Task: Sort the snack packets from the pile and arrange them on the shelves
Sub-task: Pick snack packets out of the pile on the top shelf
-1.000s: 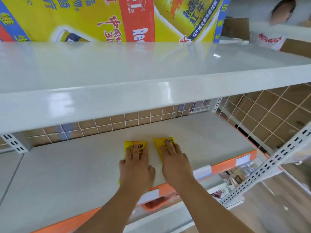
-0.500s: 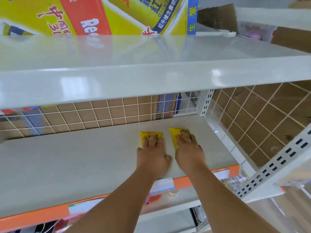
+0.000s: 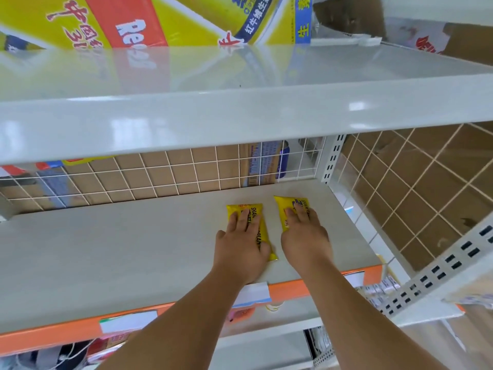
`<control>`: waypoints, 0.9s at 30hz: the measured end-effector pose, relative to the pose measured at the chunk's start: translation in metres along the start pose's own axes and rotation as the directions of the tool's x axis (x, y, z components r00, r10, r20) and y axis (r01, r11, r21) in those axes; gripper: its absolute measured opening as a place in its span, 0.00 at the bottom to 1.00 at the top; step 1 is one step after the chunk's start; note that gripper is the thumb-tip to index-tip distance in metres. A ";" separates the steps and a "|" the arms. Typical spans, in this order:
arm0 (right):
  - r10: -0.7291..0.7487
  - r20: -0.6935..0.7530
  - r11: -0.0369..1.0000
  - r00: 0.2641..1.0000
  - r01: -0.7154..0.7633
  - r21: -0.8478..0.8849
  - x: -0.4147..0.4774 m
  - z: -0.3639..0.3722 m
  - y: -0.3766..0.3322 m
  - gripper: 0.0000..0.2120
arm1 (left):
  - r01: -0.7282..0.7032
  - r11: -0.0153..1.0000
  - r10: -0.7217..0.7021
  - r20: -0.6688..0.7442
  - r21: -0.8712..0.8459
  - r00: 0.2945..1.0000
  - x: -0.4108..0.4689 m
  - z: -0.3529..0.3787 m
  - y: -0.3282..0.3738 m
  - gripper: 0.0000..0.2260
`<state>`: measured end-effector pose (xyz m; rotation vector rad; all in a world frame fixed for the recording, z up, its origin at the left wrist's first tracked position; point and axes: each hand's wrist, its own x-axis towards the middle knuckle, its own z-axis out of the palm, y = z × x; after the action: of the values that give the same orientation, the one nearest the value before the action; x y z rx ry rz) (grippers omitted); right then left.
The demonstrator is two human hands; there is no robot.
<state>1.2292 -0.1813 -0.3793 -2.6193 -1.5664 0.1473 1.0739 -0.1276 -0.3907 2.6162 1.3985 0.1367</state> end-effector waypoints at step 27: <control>-0.220 0.055 0.972 0.974 0.214 0.096 -0.001 0.028 -0.224 0.30 | 0.185 0.982 -0.181 -0.114 0.025 0.977 -0.024 -0.033 -0.205 0.35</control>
<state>1.0299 -0.0764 -0.3792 -2.3791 -1.8089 0.2825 0.8880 -0.0320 -0.3978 2.5263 1.6854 0.2385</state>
